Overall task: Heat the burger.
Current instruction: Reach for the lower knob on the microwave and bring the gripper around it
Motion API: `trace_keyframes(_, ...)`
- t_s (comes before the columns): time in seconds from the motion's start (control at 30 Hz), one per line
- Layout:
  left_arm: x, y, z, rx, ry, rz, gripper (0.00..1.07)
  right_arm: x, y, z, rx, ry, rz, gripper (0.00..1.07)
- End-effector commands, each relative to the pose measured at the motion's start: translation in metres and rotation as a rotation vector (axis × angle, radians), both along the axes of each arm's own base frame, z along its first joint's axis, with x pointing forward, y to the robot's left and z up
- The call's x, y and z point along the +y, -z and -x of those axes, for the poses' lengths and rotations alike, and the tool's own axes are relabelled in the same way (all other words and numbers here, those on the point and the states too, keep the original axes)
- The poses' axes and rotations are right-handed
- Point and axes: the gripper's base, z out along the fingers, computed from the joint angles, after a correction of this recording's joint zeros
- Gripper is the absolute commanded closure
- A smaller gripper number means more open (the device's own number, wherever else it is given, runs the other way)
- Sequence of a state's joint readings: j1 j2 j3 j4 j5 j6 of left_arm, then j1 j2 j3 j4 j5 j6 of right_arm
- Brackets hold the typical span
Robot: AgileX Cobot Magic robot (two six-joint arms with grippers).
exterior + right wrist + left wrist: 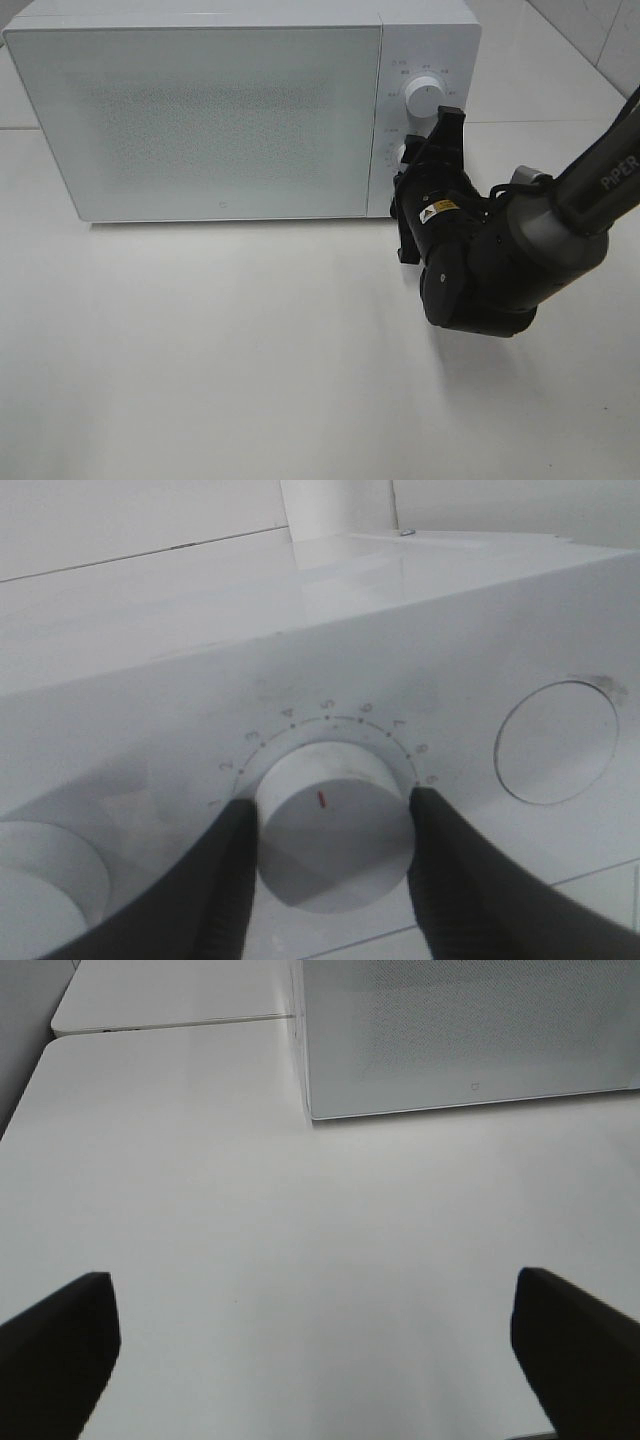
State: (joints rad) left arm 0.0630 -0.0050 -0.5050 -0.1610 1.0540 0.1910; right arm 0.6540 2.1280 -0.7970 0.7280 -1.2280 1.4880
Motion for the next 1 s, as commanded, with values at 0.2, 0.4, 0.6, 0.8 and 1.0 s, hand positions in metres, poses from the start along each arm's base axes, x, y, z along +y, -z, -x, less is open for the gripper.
trace_keyframes(0.2, -0.001, -0.001, 0.003, -0.031, -0.004, 0.007, 0.07, 0.005, -0.02, -0.007, -0.128, -0.016, -0.012, 1.04)
trace_keyframes(0.4, -0.001, -0.001, 0.003, -0.031, -0.004, 0.007, 0.07, 0.0, -0.019, -0.007, -0.114, 0.036, 0.005, 0.89)
trace_keyframes(0.6, -0.001, -0.001, 0.003, -0.031, -0.004, 0.007, 0.07, -0.004, -0.018, -0.007, -0.102, 0.076, 0.029, 0.61)
trace_keyframes(0.8, -0.001, -0.001, 0.003, -0.031, -0.004, 0.007, 0.07, -0.005, -0.017, -0.007, -0.091, 0.078, 0.093, 0.4)
trace_keyframes(1.0, -0.001, -0.001, 0.003, -0.031, -0.004, 0.007, 0.07, -0.007, -0.015, 0.002, -0.042, 0.029, 0.128, 0.37)
